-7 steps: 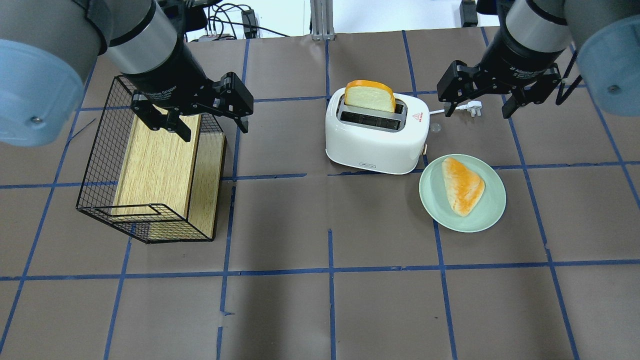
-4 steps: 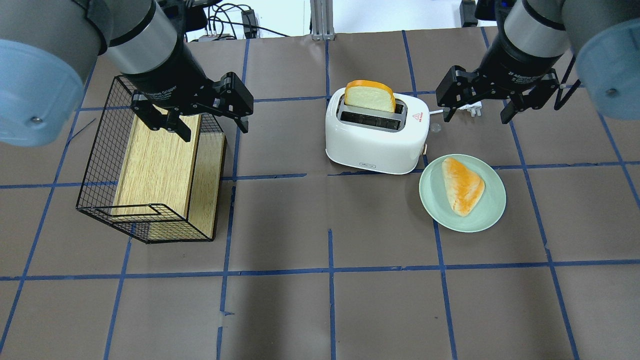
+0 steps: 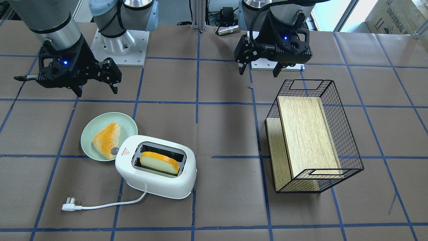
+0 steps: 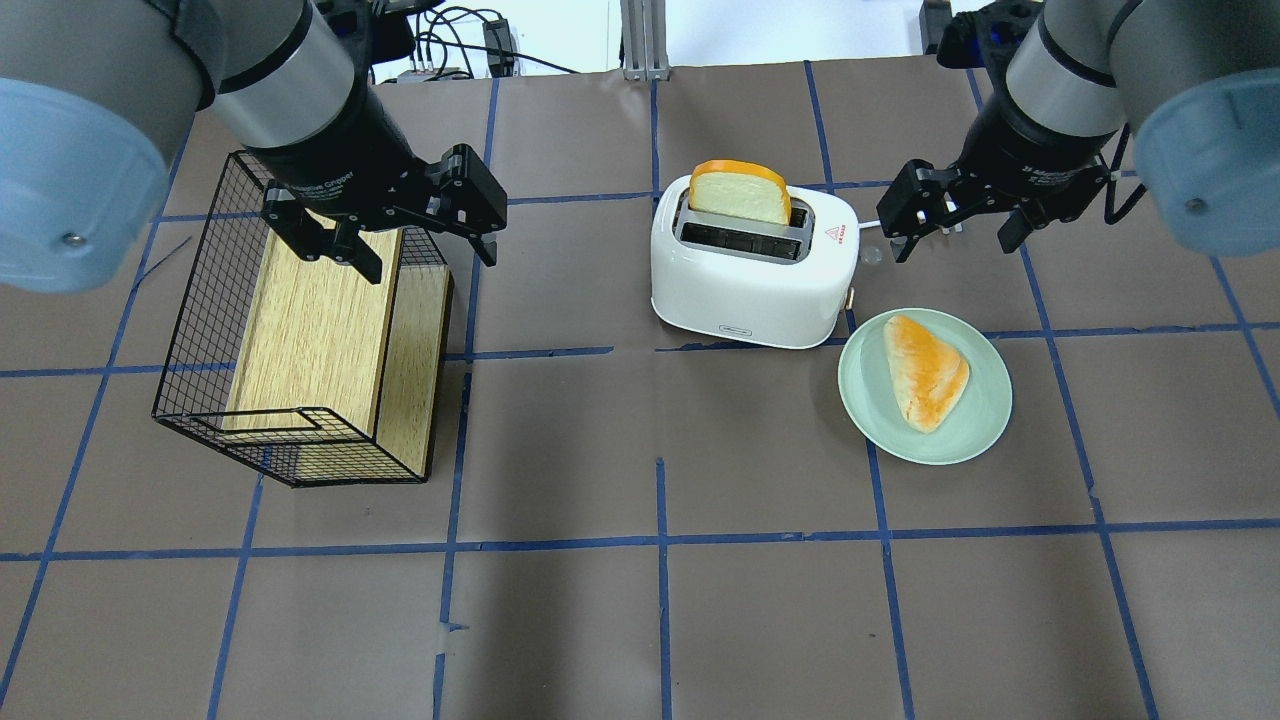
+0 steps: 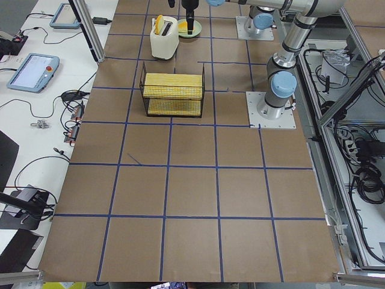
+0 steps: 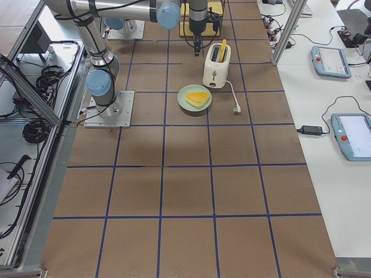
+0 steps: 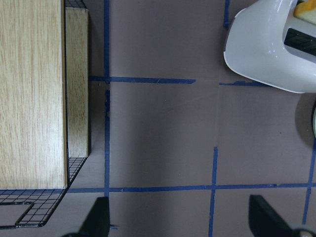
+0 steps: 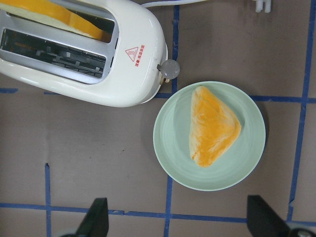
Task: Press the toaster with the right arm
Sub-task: 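Raise the right gripper and move it above the toaster's lever side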
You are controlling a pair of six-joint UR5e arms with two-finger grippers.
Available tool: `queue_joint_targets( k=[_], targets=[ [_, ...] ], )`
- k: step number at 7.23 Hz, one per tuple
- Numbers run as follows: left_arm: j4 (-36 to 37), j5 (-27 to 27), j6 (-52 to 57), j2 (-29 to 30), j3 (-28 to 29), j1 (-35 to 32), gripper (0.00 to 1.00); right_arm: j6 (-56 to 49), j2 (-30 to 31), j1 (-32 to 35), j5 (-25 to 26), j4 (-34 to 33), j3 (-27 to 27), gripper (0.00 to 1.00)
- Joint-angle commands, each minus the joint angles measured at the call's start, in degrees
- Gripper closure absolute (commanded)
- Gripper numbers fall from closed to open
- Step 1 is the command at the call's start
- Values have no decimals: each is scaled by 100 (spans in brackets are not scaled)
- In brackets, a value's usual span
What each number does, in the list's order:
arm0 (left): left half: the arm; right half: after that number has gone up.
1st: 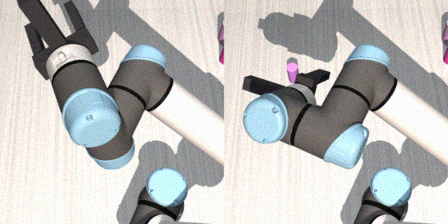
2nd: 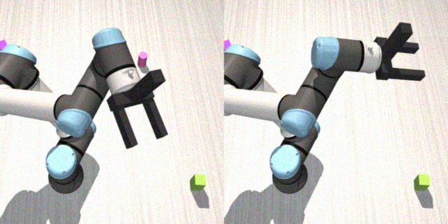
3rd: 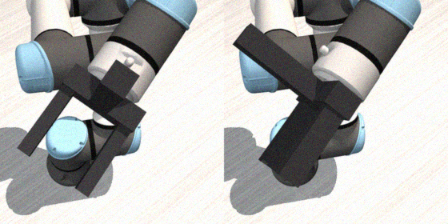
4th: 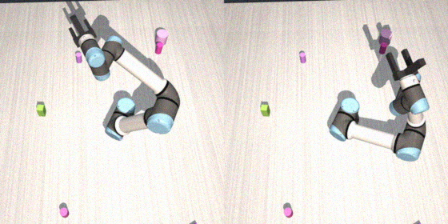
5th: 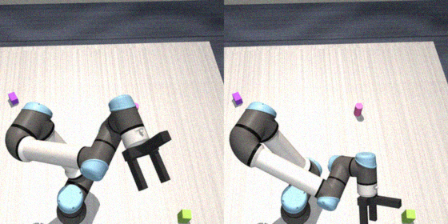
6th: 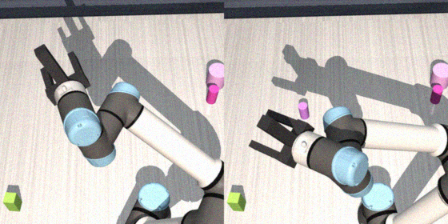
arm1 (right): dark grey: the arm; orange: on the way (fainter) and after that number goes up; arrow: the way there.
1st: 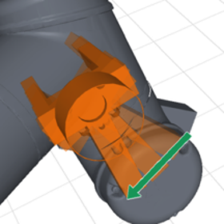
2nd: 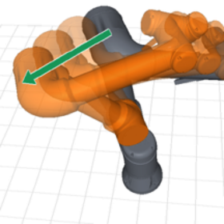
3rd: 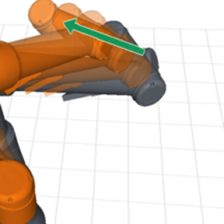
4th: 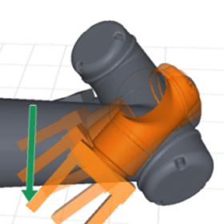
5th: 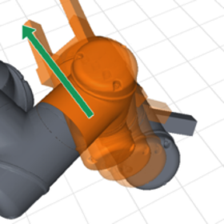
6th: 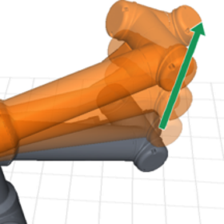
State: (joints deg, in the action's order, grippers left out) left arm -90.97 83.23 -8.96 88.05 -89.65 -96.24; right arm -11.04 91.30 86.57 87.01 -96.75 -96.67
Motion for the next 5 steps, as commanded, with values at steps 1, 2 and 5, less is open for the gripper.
queue_joint_targets(
  k=[1, 2, 5],
  targets=[
    [0, 0, 0, 2, 0, 0, 0, -843, -190, -87, 27, -159, -45, 1],
    [0, 0, 9, -7, 0, 0, 0, -2056, -592, -87, 44, -978, -27, 0],
    [0, 0, 0, 2, 0, 0, 0, -3361, -1184, -114, 70, -1408, 8, 60]
  ],
)
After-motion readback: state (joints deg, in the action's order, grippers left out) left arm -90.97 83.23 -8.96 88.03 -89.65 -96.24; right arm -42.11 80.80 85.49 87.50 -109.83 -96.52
